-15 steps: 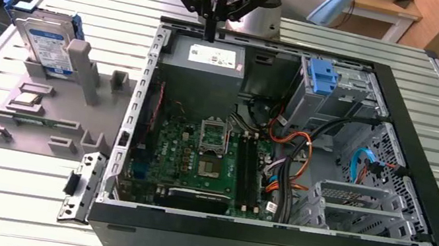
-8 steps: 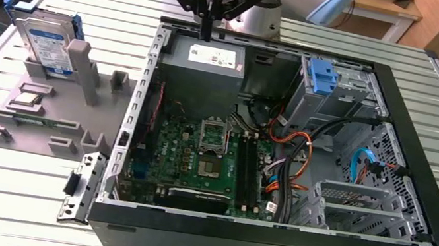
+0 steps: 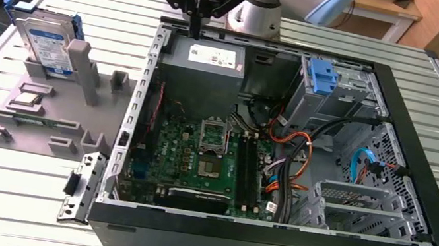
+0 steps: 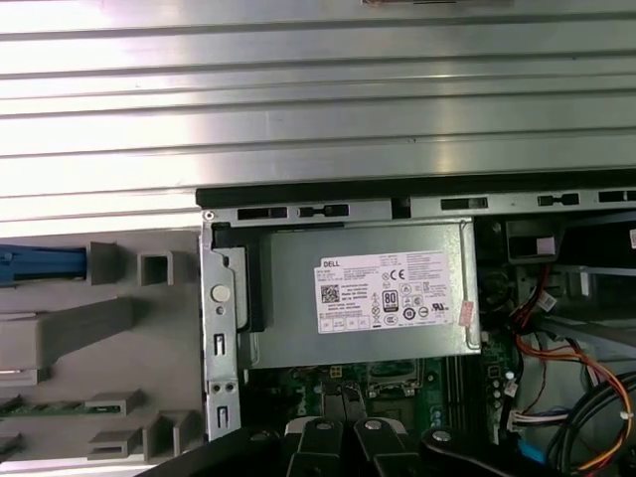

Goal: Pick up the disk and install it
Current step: 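Reach for the disk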

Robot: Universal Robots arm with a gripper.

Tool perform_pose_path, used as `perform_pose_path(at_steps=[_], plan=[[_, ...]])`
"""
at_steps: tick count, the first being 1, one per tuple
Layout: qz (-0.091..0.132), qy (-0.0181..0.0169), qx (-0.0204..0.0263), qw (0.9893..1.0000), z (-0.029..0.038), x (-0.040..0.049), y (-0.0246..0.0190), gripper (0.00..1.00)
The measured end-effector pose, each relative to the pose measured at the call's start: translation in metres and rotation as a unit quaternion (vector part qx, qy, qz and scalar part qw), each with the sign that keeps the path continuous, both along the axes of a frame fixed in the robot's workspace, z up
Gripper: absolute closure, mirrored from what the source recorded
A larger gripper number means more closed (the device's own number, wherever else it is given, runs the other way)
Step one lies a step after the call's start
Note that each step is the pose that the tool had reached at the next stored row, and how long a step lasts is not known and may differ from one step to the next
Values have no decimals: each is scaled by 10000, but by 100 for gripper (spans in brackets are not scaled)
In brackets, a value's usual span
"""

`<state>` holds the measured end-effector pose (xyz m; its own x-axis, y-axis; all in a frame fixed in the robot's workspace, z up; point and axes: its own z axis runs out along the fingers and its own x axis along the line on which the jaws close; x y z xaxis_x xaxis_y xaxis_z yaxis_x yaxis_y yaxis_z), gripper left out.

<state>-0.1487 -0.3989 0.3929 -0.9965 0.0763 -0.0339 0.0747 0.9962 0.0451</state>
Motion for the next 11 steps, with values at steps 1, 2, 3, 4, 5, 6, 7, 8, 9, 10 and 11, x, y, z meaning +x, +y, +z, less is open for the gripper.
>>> perform_pose_path(at_steps=[1, 2, 3, 4, 5, 6, 7, 8, 9, 10, 11], plan=[[0, -4, 0, 10000, -1, -25, 0, 90], [0, -8, 0, 10000, -2, -48, 0, 90], [0, -12, 0, 10000, -2, -74, 0, 90], [1, -16, 0, 10000, -4, -101, 0, 90], [1, -20, 0, 10000, -4, -128, 0, 90], [0, -24, 0, 10000, -5, -153, 0, 90], [0, -28, 0, 10000, -6, -178, 0, 90], [0, -30, 0, 10000, -7, -198, 0, 90], [0, -32, 0, 10000, -8, -214, 0, 90], [0, -33, 0, 10000, -8, -229, 0, 90], [0, -34, 0, 10000, -8, -240, 0, 90]])
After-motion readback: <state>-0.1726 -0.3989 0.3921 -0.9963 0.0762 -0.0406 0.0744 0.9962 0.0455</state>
